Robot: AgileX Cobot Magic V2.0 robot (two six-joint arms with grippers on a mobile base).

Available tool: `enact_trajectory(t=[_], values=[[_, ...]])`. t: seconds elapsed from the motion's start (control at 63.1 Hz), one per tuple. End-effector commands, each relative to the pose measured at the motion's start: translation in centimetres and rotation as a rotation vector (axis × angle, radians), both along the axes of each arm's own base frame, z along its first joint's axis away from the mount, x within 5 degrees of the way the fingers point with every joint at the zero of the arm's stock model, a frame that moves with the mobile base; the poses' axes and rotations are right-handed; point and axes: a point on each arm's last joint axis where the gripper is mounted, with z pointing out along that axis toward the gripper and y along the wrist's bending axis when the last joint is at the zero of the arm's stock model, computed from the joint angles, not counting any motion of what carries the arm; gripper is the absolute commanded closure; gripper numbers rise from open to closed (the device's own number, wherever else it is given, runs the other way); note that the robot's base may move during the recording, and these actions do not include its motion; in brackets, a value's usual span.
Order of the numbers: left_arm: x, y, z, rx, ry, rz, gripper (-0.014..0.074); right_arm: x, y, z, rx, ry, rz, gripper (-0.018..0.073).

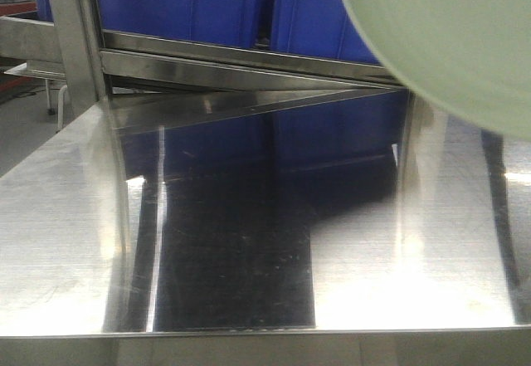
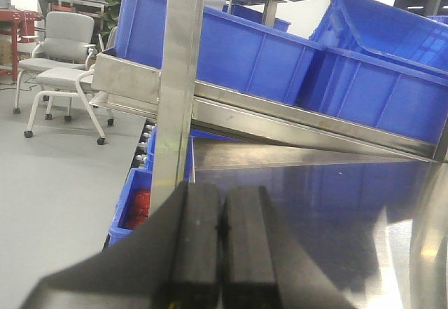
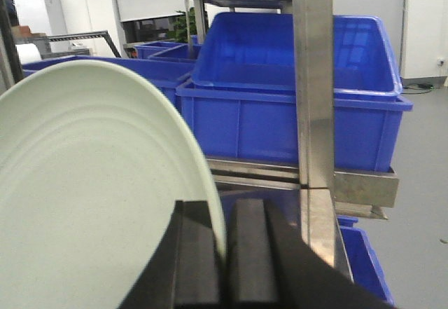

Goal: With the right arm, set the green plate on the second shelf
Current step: 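Lift the held plate up off the steel table with the right gripper, then drive the base away from the table carrying the plate in the right gripper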

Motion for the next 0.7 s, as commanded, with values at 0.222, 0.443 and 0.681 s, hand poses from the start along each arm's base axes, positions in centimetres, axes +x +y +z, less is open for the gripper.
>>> enact_trajectory(t=[0.222, 0.443, 0.681], values=[[-0.01, 0.02, -0.58, -0.016, -0.053, 0.001, 0.0466, -0.04, -0.45, 1.12, -0.003, -0.042, -0.048, 0.0501], [-0.01, 0.02, -0.58, -0.016, -0.053, 0.001, 0.0466, -0.04, -0.44, 1.12, -0.004, -0.042, -0.047, 0.0501], [-0.01, 0.02, -0.58, -0.016, -0.053, 0.001, 0.0466, -0.04, -0.44, 1.12, -0.004, -0.042, -0.047, 0.0501]])
